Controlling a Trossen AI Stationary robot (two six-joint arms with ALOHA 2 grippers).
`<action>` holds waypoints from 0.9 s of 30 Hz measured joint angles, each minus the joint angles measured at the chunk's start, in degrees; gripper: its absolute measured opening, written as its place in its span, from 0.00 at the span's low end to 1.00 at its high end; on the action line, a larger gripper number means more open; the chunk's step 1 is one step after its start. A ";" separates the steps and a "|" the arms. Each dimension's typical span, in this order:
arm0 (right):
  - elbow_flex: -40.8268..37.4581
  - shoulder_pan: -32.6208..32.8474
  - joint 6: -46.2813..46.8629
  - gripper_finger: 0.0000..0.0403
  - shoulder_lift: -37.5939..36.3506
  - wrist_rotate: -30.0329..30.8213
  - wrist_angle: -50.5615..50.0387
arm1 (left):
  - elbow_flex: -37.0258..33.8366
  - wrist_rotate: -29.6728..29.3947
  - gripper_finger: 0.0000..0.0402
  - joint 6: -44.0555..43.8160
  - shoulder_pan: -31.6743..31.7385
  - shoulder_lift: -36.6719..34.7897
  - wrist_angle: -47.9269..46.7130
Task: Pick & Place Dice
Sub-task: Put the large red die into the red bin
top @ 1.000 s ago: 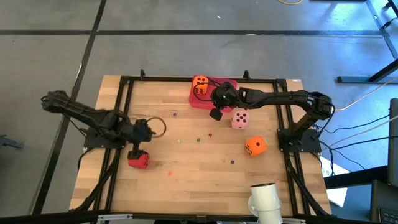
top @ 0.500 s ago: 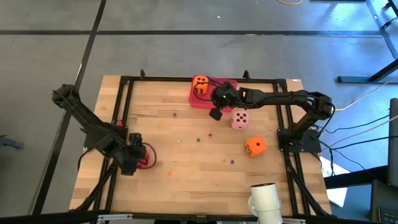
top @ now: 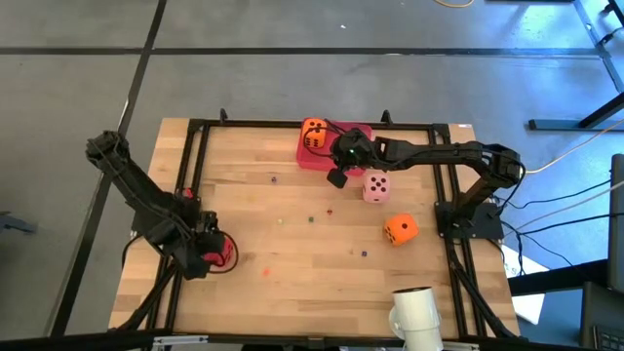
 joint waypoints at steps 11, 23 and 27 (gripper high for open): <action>0.00 0.00 0.00 0.02 0.00 0.00 0.20 | 0.85 -0.32 1.00 -0.12 -0.14 -1.92 0.17; 0.00 0.00 -0.04 0.02 0.00 0.00 0.21 | -1.65 -0.51 1.00 -0.38 -0.09 -2.16 -0.03; 0.00 0.00 -0.04 0.02 0.00 0.00 0.22 | -2.39 -0.47 1.00 -0.98 -0.07 -2.21 0.78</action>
